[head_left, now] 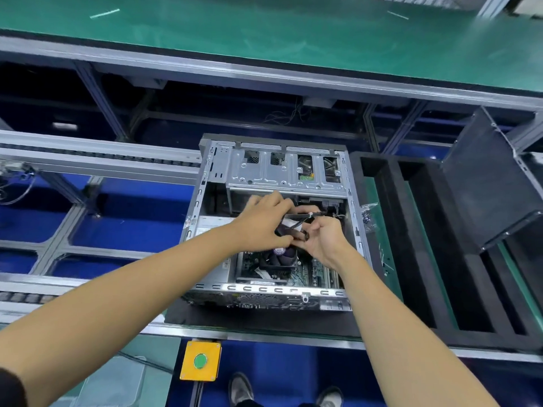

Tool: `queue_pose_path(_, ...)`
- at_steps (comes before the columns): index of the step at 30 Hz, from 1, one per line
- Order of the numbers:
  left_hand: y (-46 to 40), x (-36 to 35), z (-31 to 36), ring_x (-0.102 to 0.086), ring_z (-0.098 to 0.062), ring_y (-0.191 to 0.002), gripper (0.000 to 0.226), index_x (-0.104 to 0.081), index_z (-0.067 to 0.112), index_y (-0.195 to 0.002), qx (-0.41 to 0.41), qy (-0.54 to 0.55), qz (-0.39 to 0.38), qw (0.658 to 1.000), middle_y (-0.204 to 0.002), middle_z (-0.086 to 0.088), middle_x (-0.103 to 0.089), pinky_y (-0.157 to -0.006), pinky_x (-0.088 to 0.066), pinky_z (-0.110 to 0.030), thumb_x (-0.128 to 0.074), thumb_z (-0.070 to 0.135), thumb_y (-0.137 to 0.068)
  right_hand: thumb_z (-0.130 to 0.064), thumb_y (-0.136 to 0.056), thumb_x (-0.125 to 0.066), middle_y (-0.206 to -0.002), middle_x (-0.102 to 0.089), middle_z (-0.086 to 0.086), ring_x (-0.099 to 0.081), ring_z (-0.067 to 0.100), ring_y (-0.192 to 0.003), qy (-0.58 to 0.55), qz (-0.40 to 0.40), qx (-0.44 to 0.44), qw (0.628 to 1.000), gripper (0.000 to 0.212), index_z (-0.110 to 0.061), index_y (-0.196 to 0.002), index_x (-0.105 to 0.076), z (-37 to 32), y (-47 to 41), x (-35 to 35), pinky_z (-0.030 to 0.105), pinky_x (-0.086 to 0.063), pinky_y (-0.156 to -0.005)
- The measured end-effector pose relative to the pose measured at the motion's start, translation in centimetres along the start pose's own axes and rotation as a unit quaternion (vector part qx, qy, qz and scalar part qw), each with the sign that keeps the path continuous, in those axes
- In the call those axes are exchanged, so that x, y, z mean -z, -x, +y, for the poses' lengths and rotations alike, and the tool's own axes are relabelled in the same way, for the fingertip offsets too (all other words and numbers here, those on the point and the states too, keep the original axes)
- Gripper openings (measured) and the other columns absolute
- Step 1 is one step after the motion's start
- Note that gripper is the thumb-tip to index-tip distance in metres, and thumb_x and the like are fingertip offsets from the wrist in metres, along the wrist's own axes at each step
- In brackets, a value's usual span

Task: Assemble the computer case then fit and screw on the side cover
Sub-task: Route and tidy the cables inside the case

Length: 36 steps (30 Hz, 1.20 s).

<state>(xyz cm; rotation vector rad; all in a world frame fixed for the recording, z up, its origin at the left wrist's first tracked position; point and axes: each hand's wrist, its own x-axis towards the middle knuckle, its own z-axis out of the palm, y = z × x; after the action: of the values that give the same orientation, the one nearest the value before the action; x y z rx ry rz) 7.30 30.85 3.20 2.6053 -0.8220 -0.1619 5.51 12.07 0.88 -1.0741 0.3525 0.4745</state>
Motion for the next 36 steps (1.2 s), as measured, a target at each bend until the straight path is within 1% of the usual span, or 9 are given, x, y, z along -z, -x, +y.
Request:
queue_pose_path(4,-1.0,0.6,1.1,-0.056,0.0,-0.083,0.051,-0.057,0.052,-0.12,0.022,0.097,-0.003,0.995,-0.081,0.023,-0.06,-0.085,-0.038,-0.031,-0.077,0.061,-0.074,-0.009,-0.067,-0.042,-0.115,-0.064,0.028,-0.065,0.039,-0.095,-0.051,-0.033,0.015,0.998,0.065,-0.001,-0.131,-0.051,-0.2,0.1,-0.3,0.046,-0.057,-0.073)
queue_pose_path(7,-1.8,1.2,1.3,-0.065,-0.013,-0.079,0.042,-0.067,0.046,-0.107,0.095,0.093,0.002,0.991,-0.066,0.024,-0.06,-0.067,-0.047,-0.029,-0.086,0.048,-0.07,-0.03,-0.071,-0.059,-0.12,-0.062,0.028,-0.057,0.035,-0.087,-0.056,-0.066,0.016,0.996,0.064,-0.004,-0.13,-0.053,-0.3,-0.1,-0.5,0.059,-0.053,-0.098)
queue_pose_path(11,-2.0,0.9,0.8,-0.066,-0.016,-0.084,0.015,-0.069,0.042,-0.084,0.13,0.093,-0.032,0.987,-0.076,0.021,-0.063,-0.073,-0.052,-0.033,-0.083,0.039,-0.079,-0.055,-0.1,-0.026,-0.127,-0.067,0.026,-0.066,0.046,-0.114,-0.003,-0.041,-0.025,0.999,0.072,-0.001,-0.138,-0.053,-0.2,-0.3,0.0,0.054,-0.055,-0.098)
queue_pose_path(16,-1.6,0.4,0.1,-0.059,-0.003,-0.068,0.029,-0.057,0.043,-0.069,0.137,0.068,-0.029,0.988,-0.066,0.019,-0.062,-0.063,-0.048,-0.031,-0.061,0.038,-0.097,-0.068,-0.098,-0.023,-0.126,-0.066,0.031,-0.068,0.053,-0.106,0.02,-0.01,-0.078,0.997,0.08,0.001,-0.122,-0.056,-0.4,0.0,0.1,0.052,-0.062,-0.079)
queue_pose_path(21,-1.3,-0.4,0.7,-0.06,-0.016,-0.08,0.022,-0.048,0.038,-0.09,0.145,0.057,0.038,0.987,-0.082,0.017,-0.063,-0.066,-0.045,-0.034,-0.07,0.039,-0.091,-0.061,-0.1,-0.023,-0.122,-0.07,0.025,-0.07,0.046,-0.106,0.036,0.018,-0.064,0.997,0.075,-0.002,-0.135,-0.054,-0.4,-0.3,0.3,0.049,-0.062,-0.085)
queue_pose_path(25,-0.8,-1.0,1.2,-0.034,-0.018,-0.078,0.043,-0.045,0.018,-0.089,-0.004,-0.105,0.218,0.97,-0.086,0.001,-0.05,-0.058,-0.034,-0.034,-0.077,-0.001,-0.068,-0.057,-0.101,-0.023,-0.121,-0.07,0.027,-0.071,0.042,-0.108,0.049,0.026,-0.049,0.997,0.071,-0.004,-0.133,-0.059,-0.3,-0.3,0.4,0.049,-0.059,-0.09)
queue_pose_path(28,-0.2,-1.8,1.4,-0.037,-0.016,-0.079,0.053,-0.047,0.019,-0.099,-0.119,-0.139,0.142,0.973,-0.093,0.001,-0.047,-0.049,-0.035,-0.031,-0.077,-0.006,-0.062,-0.058,-0.101,-0.024,-0.12,-0.07,0.026,-0.074,0.04,-0.099,0.038,0.053,-0.042,0.997,0.07,-0.007,-0.131,-0.06,-0.1,-0.4,0.5,0.048,-0.061,-0.082)
queue_pose_path(32,0.3,-3.2,2.3,-0.055,-0.017,-0.104,0.077,-0.051,0.017,-0.134,-0.099,-0.096,0.085,0.987,-0.122,0.001,-0.054,-0.07,-0.051,-0.026,-0.078,-0.003,-0.065,-0.061,-0.099,-0.023,-0.115,-0.073,0.02,-0.075,0.031,-0.087,0.027,0.054,-0.058,0.996,0.072,-0.007,-0.126,-0.064,-0.3,-0.1,0.2,0.048,-0.061,-0.075)
queue_pose_path(36,-0.4,-3.2,2.9,-0.06,-0.023,-0.109,0.066,-0.055,0.016,-0.131,-0.11,-0.126,0.034,0.985,-0.121,0.0,-0.063,-0.094,-0.048,-0.034,-0.079,0.005,-0.071,-0.066,-0.098,-0.023,-0.132,-0.064,0.027,-0.067,0.034,-0.109,0.017,0.06,-0.084,0.994,0.08,-0.003,-0.14,-0.049,-0.5,-0.1,0.1,0.052,-0.061,-0.08)
